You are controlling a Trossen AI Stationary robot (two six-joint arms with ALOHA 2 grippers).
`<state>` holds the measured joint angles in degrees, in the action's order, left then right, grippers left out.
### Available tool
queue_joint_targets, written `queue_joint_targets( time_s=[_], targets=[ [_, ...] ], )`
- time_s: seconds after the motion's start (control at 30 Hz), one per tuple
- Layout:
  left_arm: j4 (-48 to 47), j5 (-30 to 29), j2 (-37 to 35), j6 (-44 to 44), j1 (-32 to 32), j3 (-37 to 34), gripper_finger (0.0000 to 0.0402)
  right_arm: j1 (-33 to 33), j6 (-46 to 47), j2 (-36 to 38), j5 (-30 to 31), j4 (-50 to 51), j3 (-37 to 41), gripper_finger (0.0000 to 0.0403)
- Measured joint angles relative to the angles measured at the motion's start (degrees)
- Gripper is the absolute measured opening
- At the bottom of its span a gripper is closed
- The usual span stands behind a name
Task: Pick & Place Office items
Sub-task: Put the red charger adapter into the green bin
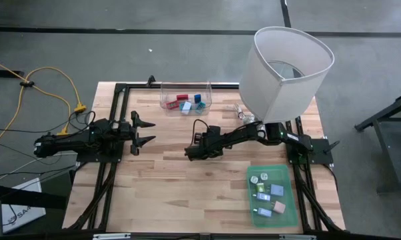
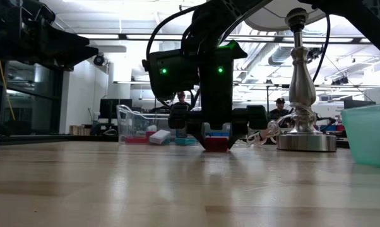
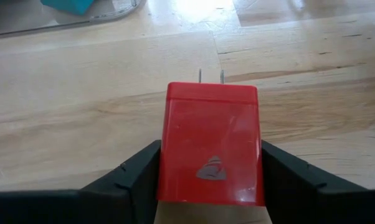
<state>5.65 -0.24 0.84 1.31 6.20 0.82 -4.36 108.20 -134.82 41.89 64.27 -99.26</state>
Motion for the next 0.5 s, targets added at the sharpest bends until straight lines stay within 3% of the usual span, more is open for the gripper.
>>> queue_joint_targets(
  time_s=[0.5],
  targets=[
    [0.0,0.0,0.0,0.0,0.0,0.0,0.0237,-0.7,0.1,0.0,1.7,0.1,0.0,0.0212]
  ],
)
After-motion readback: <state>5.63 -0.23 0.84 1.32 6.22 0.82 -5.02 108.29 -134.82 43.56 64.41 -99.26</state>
